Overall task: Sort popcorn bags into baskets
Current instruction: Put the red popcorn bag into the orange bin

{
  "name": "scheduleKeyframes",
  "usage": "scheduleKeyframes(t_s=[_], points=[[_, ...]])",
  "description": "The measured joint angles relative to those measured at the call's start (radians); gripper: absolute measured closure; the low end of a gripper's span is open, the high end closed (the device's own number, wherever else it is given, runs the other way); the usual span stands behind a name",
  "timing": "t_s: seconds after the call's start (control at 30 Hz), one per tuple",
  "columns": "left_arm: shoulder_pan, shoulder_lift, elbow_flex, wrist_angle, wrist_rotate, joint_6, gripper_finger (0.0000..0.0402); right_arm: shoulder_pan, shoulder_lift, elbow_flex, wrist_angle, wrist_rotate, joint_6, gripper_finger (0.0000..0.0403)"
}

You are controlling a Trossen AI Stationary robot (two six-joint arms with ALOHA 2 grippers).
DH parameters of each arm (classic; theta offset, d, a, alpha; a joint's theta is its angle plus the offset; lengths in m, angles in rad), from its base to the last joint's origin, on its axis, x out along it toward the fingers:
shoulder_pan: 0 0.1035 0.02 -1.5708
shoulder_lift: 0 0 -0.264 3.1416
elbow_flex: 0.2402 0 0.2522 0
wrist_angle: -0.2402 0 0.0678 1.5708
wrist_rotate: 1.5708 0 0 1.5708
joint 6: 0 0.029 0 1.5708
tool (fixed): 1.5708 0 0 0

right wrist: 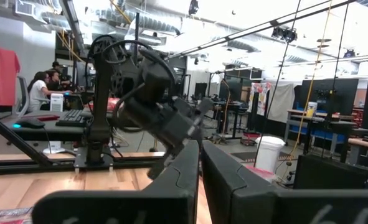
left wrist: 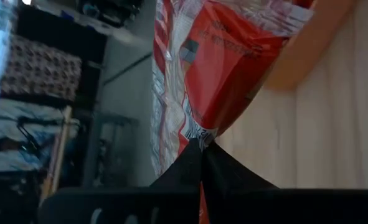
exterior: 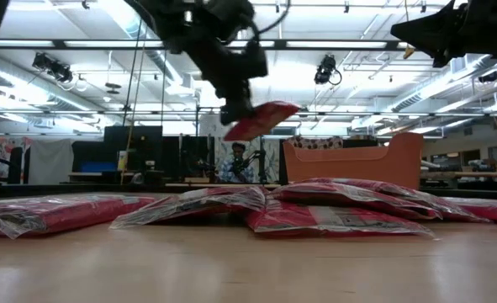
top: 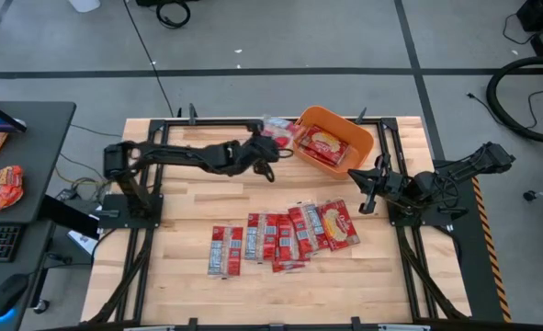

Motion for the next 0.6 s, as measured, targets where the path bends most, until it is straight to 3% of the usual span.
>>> scheduleKeyframes(t_s=[0.3,0.6], points=[[-0.03,0.248,0.294,0.016,-0.002,0.089,0.0398,0.0,0.0,0.0,-0.001,0.0,0.0,0.0378],[-0.04,0.486,0.543,0.019,-0.049,0.355,0.0398,0.0,0.0,0.0,-0.008,0.001,-0.001,0.0378]])
